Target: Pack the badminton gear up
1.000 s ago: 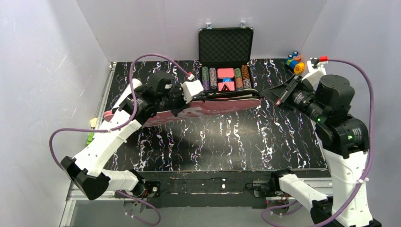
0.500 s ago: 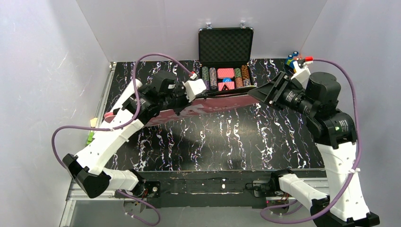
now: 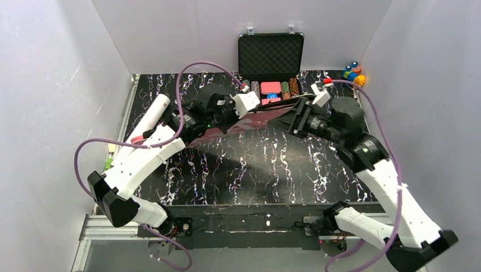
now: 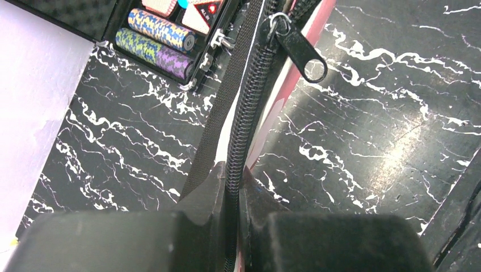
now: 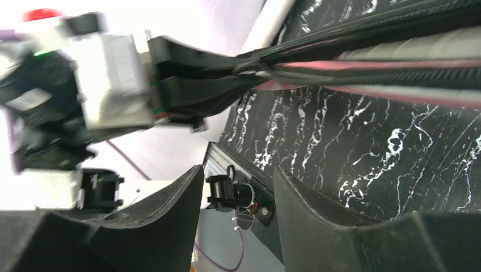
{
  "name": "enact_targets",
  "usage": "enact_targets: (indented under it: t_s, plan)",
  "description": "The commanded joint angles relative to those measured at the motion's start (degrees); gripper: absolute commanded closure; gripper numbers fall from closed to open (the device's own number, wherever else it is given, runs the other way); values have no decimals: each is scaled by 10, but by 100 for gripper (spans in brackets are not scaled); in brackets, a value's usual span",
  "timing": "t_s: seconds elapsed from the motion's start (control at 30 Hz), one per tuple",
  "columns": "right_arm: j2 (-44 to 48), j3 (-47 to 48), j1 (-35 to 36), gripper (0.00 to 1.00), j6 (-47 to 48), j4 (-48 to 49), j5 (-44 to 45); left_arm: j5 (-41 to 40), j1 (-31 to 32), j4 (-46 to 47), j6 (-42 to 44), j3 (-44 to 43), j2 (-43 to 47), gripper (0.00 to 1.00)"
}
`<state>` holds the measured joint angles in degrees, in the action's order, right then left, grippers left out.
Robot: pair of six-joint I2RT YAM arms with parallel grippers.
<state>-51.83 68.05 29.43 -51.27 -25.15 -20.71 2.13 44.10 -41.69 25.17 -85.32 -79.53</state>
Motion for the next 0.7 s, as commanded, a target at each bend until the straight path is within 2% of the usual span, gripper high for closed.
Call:
enact_targets:
  t_s: [0.0,0.23,0.67]
  plan:
    - [-35,-47,19,46,-19,140,50,1,10,60,-12,-47,13,100]
    - [-63,-113,26,49,-54,287,68,5,13,60,-14,-44,14,100]
    - [-81,-156,62,45,-67,399,128,11,14,58,-21,-43,12,100]
